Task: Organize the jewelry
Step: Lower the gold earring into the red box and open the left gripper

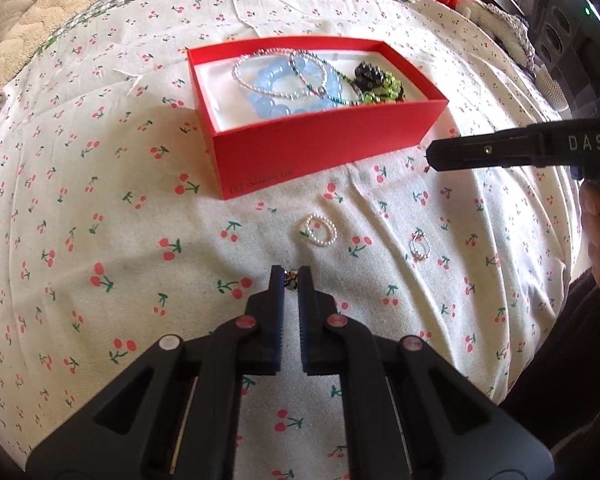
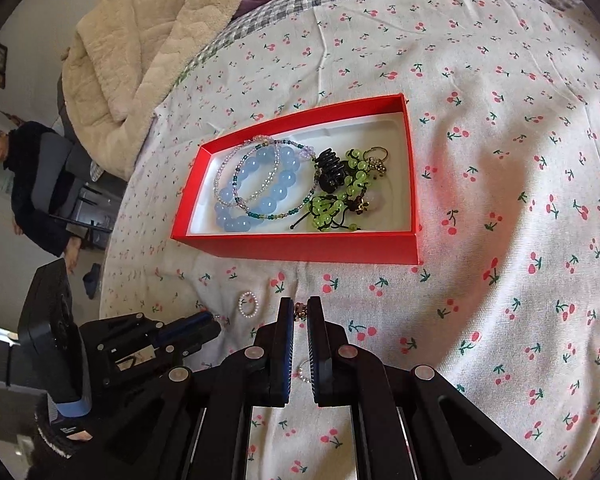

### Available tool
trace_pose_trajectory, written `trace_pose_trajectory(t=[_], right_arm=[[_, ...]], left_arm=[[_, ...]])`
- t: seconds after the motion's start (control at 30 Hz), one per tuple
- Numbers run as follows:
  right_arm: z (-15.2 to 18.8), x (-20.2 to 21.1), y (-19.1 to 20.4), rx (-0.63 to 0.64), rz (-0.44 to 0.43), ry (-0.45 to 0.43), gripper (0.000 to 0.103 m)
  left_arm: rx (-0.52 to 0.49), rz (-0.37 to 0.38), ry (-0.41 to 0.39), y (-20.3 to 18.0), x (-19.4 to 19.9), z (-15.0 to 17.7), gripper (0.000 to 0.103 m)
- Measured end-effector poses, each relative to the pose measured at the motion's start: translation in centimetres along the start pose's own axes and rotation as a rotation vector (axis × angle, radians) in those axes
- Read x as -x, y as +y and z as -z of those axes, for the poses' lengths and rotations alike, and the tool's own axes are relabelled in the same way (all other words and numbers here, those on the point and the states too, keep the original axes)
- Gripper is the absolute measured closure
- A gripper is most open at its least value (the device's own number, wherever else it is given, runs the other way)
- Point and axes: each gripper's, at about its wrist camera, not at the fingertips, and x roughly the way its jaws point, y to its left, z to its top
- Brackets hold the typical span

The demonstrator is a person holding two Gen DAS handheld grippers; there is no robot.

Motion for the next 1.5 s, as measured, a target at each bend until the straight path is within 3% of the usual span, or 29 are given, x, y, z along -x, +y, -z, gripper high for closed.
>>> trace_pose_trajectory(t=[0.3, 0.67, 1.03, 1.17, 1.27, 1.43, 1.5], right_arm=[[-0.4, 2.3, 0.0, -0.002, -0.04, -0.047, 0.096], [-2.1, 2.3, 0.9, -0.028, -0.07, -0.075, 0.096], [-4.0, 1.0, 0.3, -0.08, -0.071, -0.072, 0.096], [-4.6, 0.3, 0.1, -0.089, -0.071, -0.062, 0.095], [-5.0, 0.0, 0.0, -0.09, -0.081, -0.057, 0.093], [-5.5, 0.3, 0.1, -0.071, -0.098, -0.071, 0.07], [-5.3, 0.8, 0.1, -0.063, -0.092, -0.08, 0.054]], left_arm=[[0.035, 0.024, -0.074, 0.3, 2.4, -1.2, 0.096], [0.115, 0.066, -0.176, 1.5, 4.6, -5.3, 0.096], [0.243, 0.114, -0.107, 3.7, 1.8, -8.3, 0.096], [0.252, 0.09, -0.082, 3.7, 0.9, -8.6, 0.095], [0.24, 0.058, -0.091, 3.5, 0.7, -8.8, 0.095], [0.22, 0.056, -0.123, 3.4, 1.7, -9.0, 0.079], [0.215, 0.055, -0.13, 3.3, 2.1, -8.7, 0.074]])
